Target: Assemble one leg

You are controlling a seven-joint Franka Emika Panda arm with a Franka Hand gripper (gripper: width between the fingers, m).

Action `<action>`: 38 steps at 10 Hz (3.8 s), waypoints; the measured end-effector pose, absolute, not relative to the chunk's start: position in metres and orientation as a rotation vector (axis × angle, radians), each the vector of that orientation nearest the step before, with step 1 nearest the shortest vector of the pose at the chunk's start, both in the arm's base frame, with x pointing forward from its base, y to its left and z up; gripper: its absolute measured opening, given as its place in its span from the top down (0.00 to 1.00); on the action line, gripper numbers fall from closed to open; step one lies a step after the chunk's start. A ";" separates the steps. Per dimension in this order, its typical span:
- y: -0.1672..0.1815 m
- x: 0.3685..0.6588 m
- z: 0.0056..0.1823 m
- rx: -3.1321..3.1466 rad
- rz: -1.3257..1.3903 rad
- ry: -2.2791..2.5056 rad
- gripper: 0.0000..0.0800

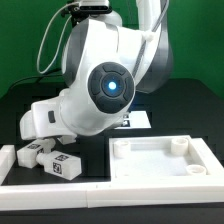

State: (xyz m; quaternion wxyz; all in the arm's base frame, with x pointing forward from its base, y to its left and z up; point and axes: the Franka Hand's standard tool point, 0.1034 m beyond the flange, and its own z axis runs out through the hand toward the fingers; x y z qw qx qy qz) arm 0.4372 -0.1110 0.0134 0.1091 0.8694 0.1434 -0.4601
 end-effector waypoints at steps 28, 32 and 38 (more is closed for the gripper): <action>0.103 0.629 0.164 3.141 0.711 -0.205 0.64; 0.097 0.626 0.151 3.063 0.918 -0.087 0.64; 0.095 0.633 0.130 3.012 0.910 0.050 0.64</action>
Offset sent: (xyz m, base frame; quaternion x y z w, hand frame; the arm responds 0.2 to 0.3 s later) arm 0.0000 0.0000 0.0000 0.0000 0.0000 0.0000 1.0000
